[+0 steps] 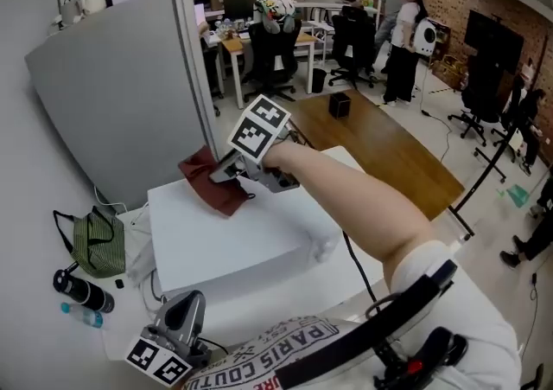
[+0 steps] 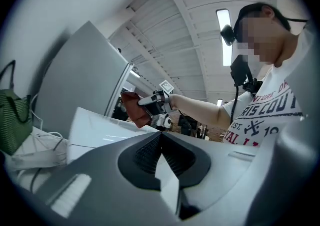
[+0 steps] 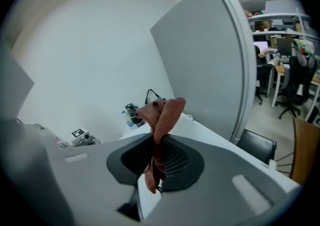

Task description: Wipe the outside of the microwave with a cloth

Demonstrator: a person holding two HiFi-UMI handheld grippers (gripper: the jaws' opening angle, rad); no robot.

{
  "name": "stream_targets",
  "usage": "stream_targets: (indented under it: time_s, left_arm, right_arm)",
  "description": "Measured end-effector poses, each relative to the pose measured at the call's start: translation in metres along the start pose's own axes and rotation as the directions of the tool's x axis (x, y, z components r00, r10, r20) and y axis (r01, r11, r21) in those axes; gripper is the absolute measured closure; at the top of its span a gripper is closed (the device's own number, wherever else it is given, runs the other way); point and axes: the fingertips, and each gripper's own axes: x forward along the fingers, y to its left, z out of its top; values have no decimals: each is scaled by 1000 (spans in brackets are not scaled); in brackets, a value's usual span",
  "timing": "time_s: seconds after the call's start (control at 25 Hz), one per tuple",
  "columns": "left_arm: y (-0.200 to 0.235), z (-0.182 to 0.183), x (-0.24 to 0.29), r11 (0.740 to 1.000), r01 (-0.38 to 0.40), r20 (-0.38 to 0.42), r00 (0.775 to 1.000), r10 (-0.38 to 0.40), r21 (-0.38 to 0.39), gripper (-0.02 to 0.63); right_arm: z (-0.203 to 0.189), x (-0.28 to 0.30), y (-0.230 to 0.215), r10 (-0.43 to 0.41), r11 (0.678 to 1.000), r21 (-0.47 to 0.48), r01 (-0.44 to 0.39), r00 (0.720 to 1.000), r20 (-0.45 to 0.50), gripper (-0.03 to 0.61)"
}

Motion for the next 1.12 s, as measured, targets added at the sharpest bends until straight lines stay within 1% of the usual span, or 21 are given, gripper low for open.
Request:
stream_targets:
  time_s: [0.08,0.16,0.28,0.36,0.44,0.56,0.68,0.8,0.92,1.12]
  left_arm:
    - [13,3,-23,998,-57,21,998,57,3,614]
    - [26,6,-46,992,-127,43,991,126,-1,614]
    - [42,4,-75,976,-215,67,974,216,-26,614]
    - [45,2,-93,961,-275,76,958,277,-40,614]
    - [45,2,-107,944,-326,86,940,330,-51,614]
    - [50,3,-121,928,-367,96,923,372,-65,614]
    - [52,2,-125,921,-384,97,916,389,-74,614]
    - [51,-1,-120,925,-373,90,921,379,-78,614]
    - [51,-1,-108,937,-342,81,934,347,-70,614]
    - [49,-3,-70,967,-247,52,967,250,-60,614]
  right_arm:
    - [18,34,6,28,999,-25,-29,1000,-12,543]
    - [33,68,10,57,997,-43,-59,998,-35,543]
    - [49,115,12,75,994,-70,-81,993,-89,543]
    - [54,146,16,90,991,-83,-103,985,-145,543]
    - [51,172,14,74,989,-106,-99,973,-220,543]
    - [44,191,0,19,990,-125,-59,953,-302,543]
    - [40,194,-11,15,994,-98,-49,945,-327,543]
    - [36,188,-22,18,997,-61,-40,945,-325,543]
    - [29,172,-37,0,999,-34,-12,949,-316,542]
    - [2,116,-78,-51,997,43,65,960,-274,543]
